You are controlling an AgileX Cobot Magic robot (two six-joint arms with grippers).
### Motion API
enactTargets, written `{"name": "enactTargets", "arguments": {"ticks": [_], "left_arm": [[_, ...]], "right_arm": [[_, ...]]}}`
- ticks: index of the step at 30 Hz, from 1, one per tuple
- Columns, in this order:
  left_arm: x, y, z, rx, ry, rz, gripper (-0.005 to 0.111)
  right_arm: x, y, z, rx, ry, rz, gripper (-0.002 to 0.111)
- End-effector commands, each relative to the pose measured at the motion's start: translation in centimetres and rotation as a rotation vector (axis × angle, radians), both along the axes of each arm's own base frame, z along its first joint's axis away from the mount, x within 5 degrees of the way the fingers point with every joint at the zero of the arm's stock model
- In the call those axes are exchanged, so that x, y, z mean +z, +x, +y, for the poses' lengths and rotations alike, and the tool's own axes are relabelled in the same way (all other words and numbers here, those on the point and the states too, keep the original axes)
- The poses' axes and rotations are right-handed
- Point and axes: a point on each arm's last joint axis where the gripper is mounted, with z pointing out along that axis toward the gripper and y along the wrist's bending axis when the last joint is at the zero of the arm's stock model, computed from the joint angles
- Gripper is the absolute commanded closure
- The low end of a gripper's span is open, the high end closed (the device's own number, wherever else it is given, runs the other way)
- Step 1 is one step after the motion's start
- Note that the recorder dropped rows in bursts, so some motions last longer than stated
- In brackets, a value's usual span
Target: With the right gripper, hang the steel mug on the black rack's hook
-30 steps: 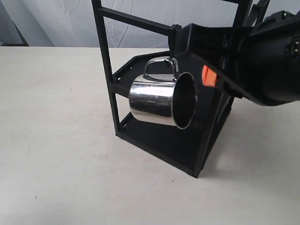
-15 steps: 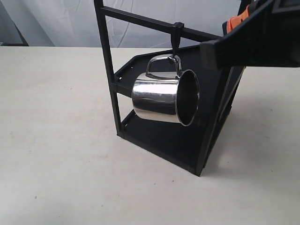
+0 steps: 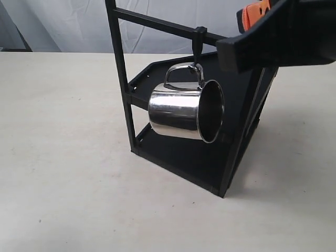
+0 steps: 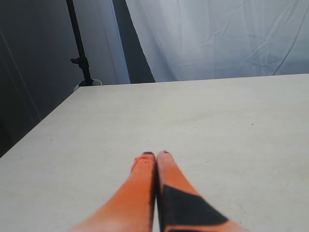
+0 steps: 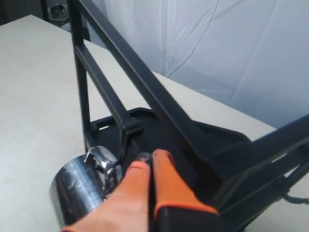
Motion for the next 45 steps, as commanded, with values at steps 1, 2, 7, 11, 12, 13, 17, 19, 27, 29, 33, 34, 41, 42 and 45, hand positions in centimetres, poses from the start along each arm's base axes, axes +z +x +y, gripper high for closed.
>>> {"name": "enactTargets", "arguments": {"ticks": [1,2,7,11,12,13,17,19,27,29,33,34,41,42,45], "left_arm": [[0.1,0.0,0.0,0.000,-0.003,-0.013,0.105],[0.1,0.0,0.0,0.000,-0.003,-0.013,0.105],[0.1,0.0,0.0,0.000,-0.003,-0.013,0.105],[0.1,0.0,0.0,0.000,-0.003,-0.013,0.105],[0.1,0.0,0.0,0.000,-0.003,-0.013,0.105],[0.1,0.0,0.0,0.000,-0.003,-0.013,0.105],[0.1,0.0,0.0,0.000,-0.003,-0.013,0.105],[0.1,0.0,0.0,0.000,-0.003,-0.013,0.105],[0.1,0.0,0.0,0.000,-0.003,-0.013,0.105],[0.1,0.0,0.0,0.000,-0.003,-0.013,0.105],[0.1,0.0,0.0,0.000,-0.003,-0.013,0.105],[0.1,0.0,0.0,0.000,-0.003,-0.013,0.105],[0.1,0.0,0.0,0.000,-0.003,-0.013,0.105],[0.1,0.0,0.0,0.000,-0.003,-0.013,0.105],[0.1,0.0,0.0,0.000,-0.003,-0.013,0.105]], "right_arm": [[0.9,0.2,-0.3,0.009,-0.005,-0.112,0.109],[1.1,0.2,-0.3,0.010,0.014,-0.129,0.109],[1.7,2.5,-2.0,-0.082,0.046,-0.211,0.109],[-0.5,4.9,-5.1,-0.167,0.098,-0.208,0.109],[-1.4,5.3,-6.1,-0.181,0.135,-0.206,0.109],[-2.4,5.4,-7.2,-0.195,0.177,-0.206,0.109],[-6.3,3.5,-11.1,-0.262,0.357,-0.246,0.109],[-8.6,1.8,-12.5,-0.312,0.429,-0.268,0.109],[-12.7,-1.2,-13.6,-0.369,0.418,-0.279,0.109],[-12.7,-1.2,-13.5,-0.360,0.406,-0.286,0.109],[-12.8,-1.2,-13.4,-0.350,0.386,-0.282,0.109],[-12.9,-1.2,-13.5,-0.357,0.368,-0.276,0.109],[-14.4,-1.6,-14.2,-0.440,0.340,-0.221,0.109],[-14.9,-1.7,-14.2,-0.440,0.329,-0.221,0.109],[-16.3,-2.2,-14.4,-0.462,0.386,-0.231,0.109]]}}
